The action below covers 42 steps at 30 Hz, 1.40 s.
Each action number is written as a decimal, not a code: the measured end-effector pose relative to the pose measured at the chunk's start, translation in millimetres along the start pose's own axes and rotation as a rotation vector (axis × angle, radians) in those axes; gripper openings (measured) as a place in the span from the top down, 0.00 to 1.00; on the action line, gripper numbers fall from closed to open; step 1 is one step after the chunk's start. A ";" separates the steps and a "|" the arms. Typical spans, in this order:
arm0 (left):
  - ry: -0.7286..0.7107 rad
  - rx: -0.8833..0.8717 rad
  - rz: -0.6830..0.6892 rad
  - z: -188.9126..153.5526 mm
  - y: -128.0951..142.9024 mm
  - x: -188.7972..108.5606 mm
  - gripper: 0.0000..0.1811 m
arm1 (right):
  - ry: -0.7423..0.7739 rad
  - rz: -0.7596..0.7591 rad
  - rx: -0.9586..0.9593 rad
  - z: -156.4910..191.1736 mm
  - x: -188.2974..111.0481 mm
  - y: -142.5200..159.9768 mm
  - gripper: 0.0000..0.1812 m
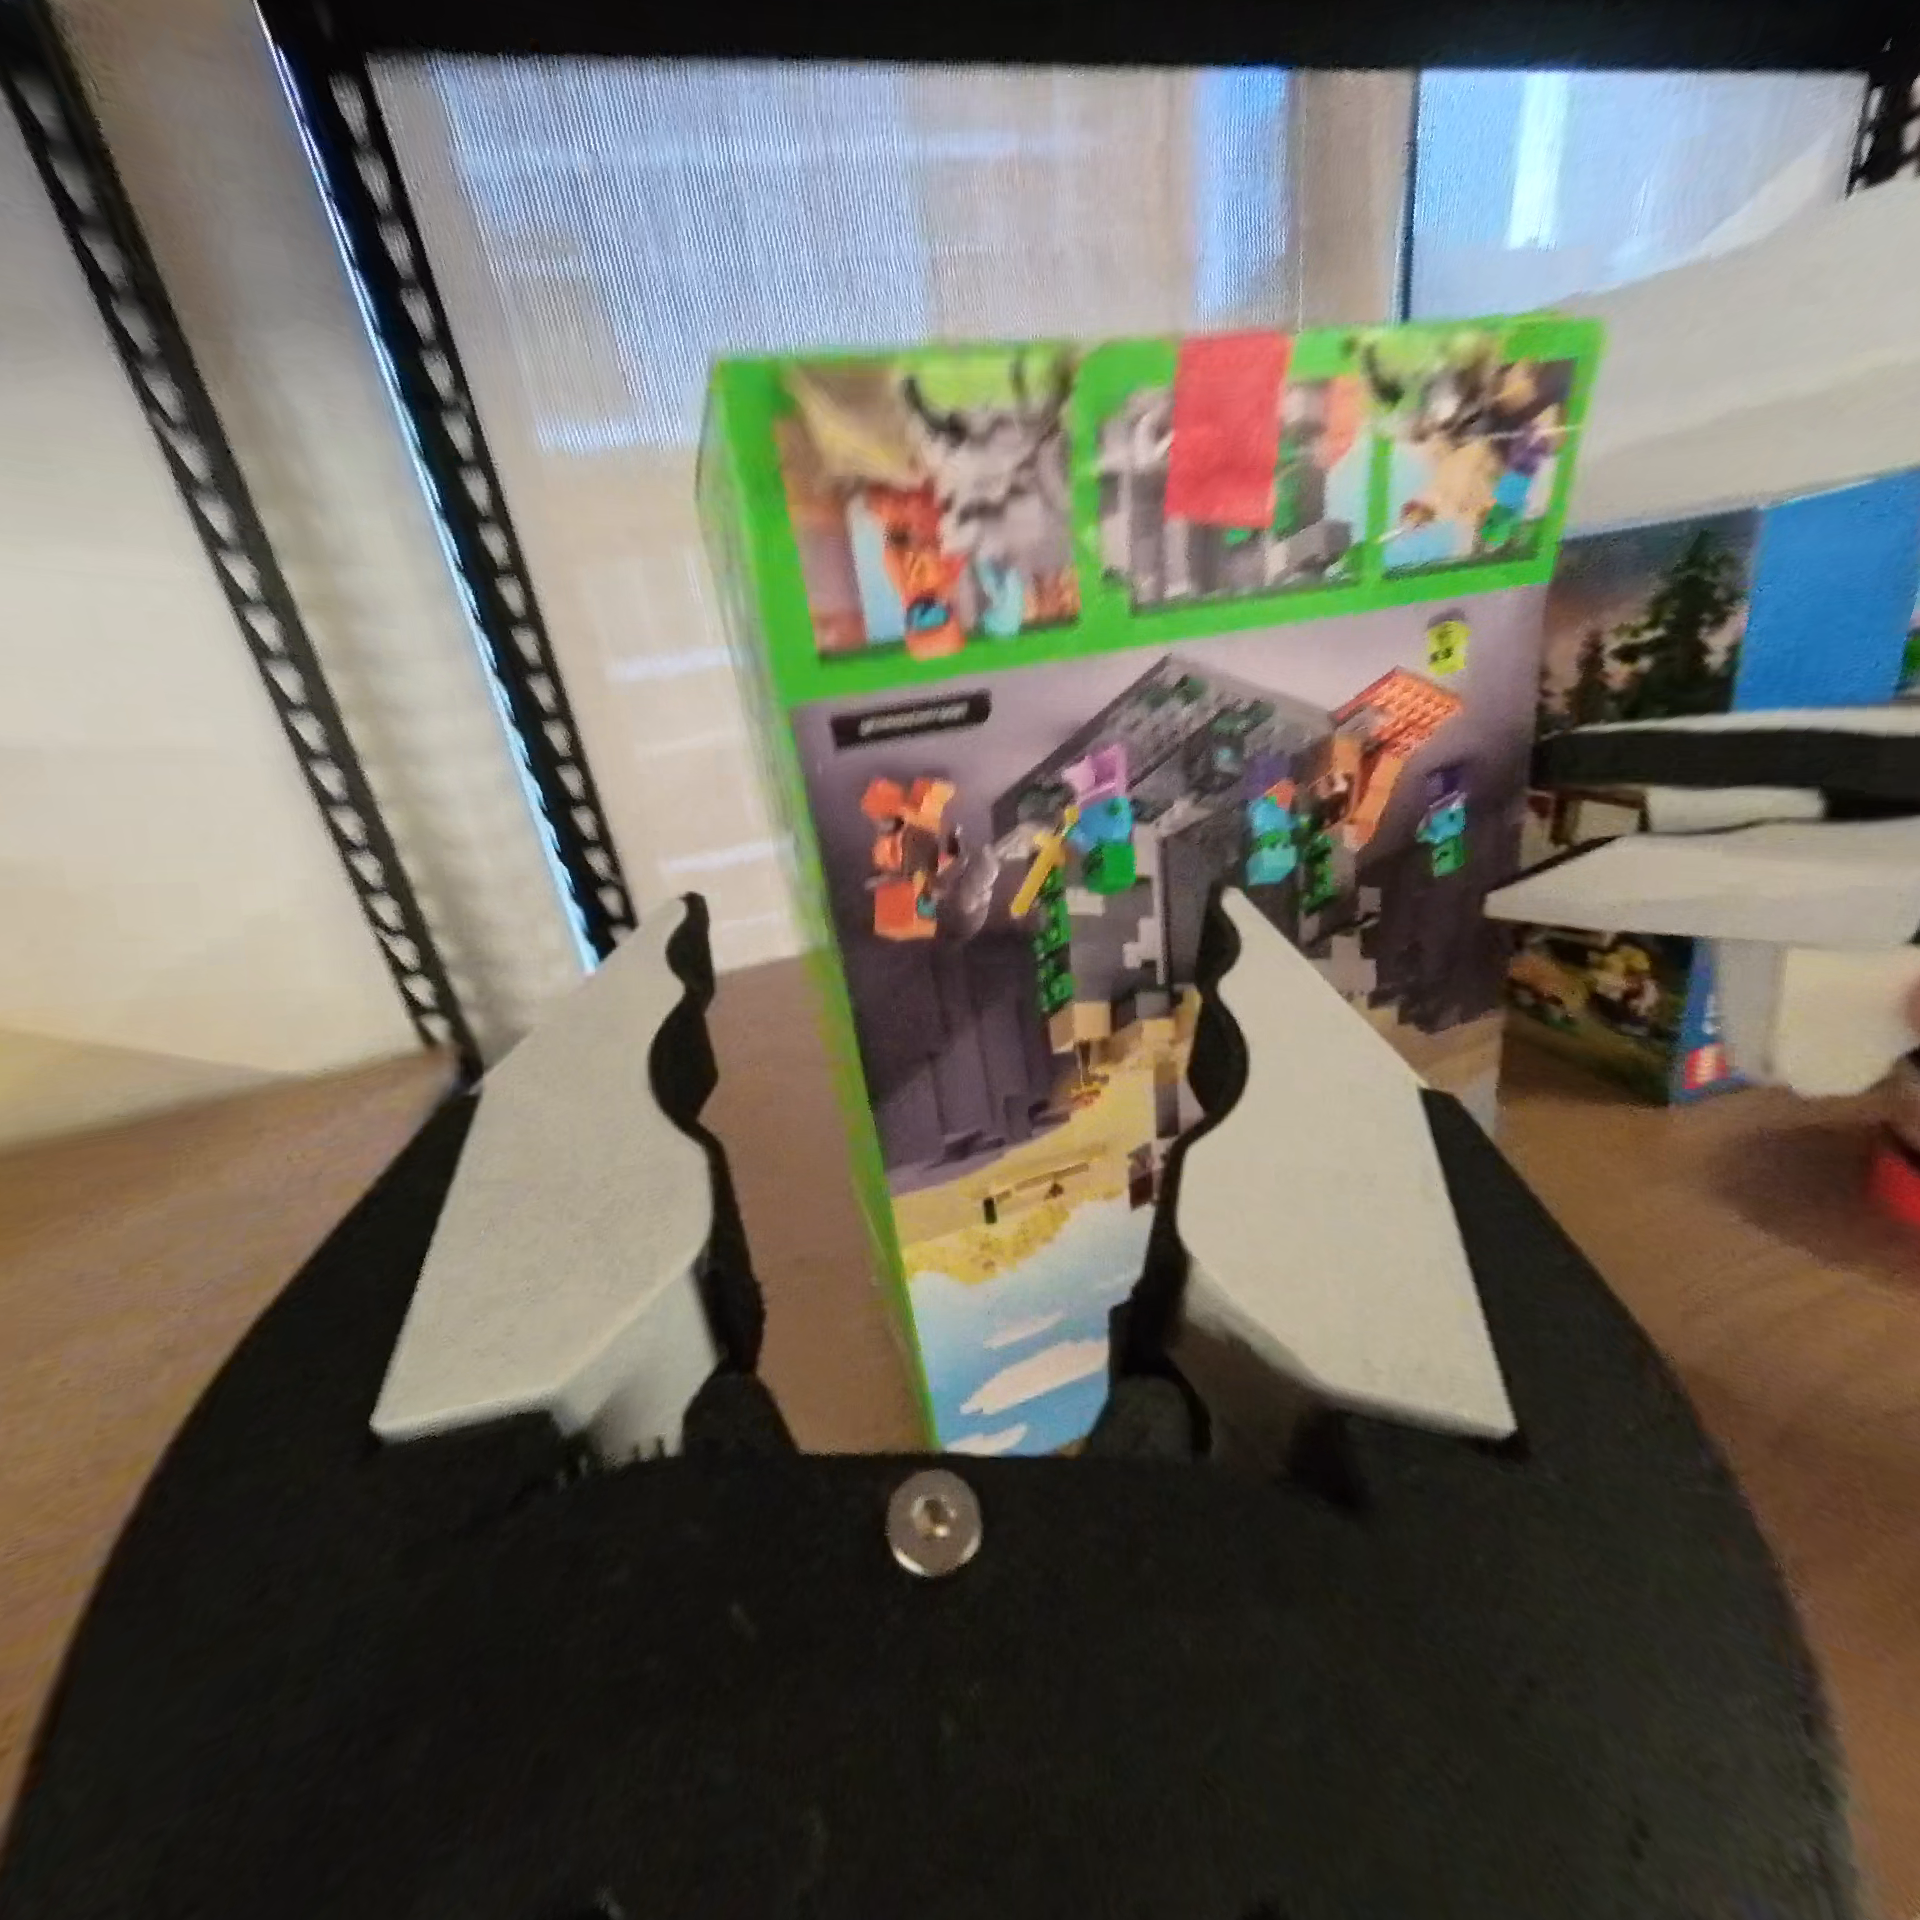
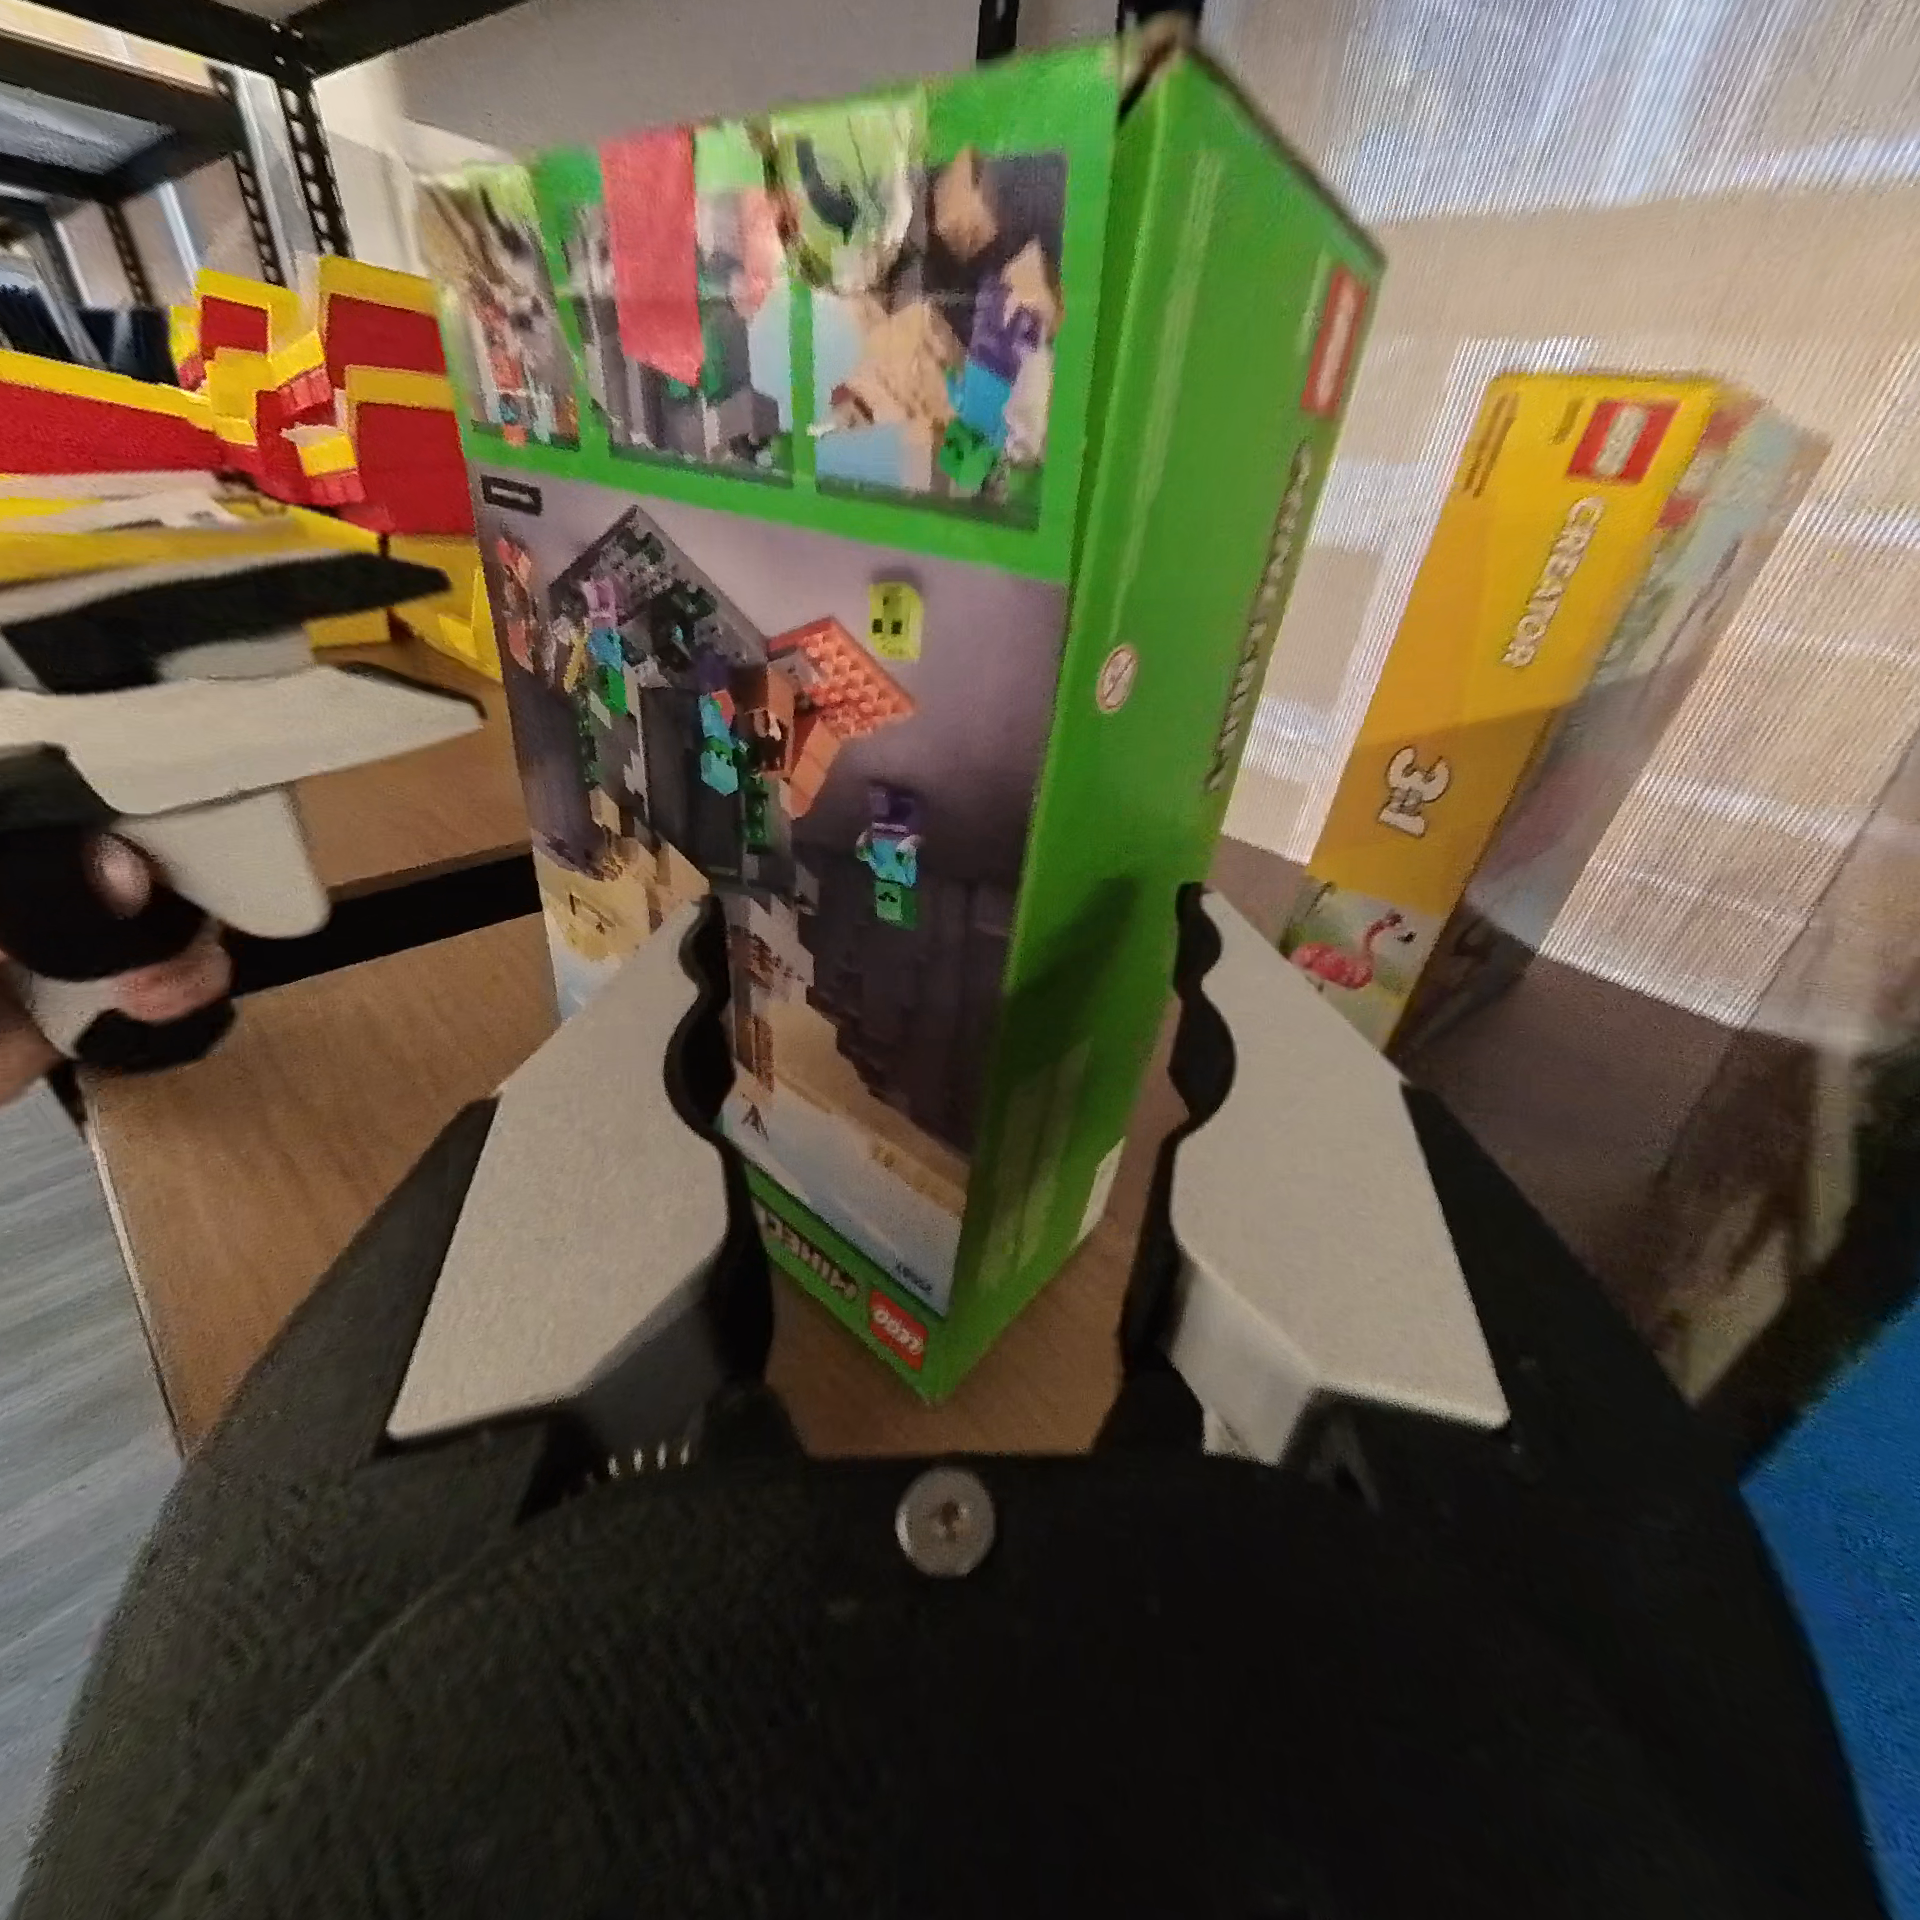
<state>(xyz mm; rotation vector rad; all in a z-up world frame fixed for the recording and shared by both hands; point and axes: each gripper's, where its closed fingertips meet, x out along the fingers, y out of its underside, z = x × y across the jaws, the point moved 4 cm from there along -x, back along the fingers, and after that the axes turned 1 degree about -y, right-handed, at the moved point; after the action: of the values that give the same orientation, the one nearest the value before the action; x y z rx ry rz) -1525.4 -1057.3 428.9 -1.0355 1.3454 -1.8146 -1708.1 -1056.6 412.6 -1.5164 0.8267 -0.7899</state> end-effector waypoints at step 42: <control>0.126 -0.072 0.048 -54.6 -29.1 -62.1 0.70 | -0.366 -0.071 -0.723 -1.5 -99.2 -114.3 0.76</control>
<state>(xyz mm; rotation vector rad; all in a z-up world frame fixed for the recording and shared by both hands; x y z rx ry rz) -1544.6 -972.0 434.7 -0.9301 1.5082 -1.8335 -1753.5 -964.5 523.8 -2.2545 0.8207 -0.2341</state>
